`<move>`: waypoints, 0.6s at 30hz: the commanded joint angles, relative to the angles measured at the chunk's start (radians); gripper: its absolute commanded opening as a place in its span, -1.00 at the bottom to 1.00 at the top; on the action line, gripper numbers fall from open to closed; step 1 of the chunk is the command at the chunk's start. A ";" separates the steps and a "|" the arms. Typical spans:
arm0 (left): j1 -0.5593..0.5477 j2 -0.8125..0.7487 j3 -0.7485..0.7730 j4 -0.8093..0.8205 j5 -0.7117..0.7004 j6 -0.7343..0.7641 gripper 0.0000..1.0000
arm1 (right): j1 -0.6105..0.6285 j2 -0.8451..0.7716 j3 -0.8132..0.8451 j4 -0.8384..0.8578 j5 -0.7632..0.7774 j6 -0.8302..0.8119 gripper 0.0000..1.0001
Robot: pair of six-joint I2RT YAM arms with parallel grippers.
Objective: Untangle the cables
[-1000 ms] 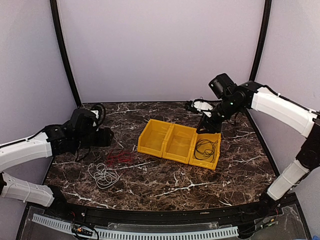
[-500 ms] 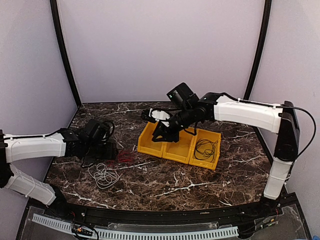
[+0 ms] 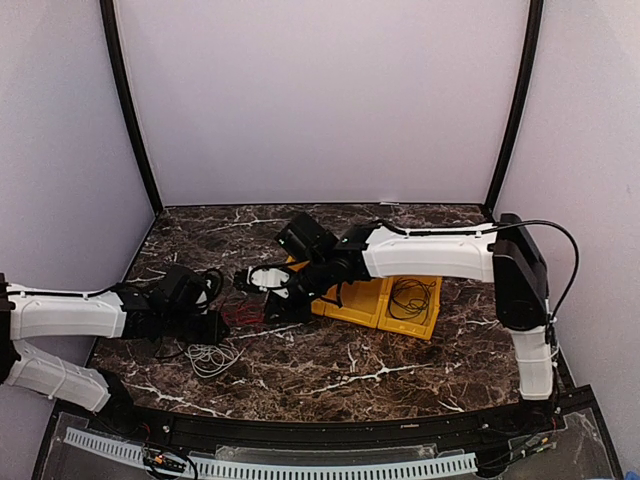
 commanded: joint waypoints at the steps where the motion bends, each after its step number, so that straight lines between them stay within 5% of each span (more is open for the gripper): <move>1: 0.003 -0.110 -0.061 0.079 0.090 -0.021 -0.75 | 0.026 0.027 0.058 0.079 0.045 -0.013 -0.50; 11: 0.002 -0.239 -0.120 0.039 0.092 -0.070 -0.93 | 0.028 0.243 0.256 0.114 0.110 -0.034 -0.44; 18: 0.002 -0.296 -0.128 0.005 0.030 -0.137 -0.56 | 0.027 0.332 0.378 0.089 0.117 -0.004 -0.66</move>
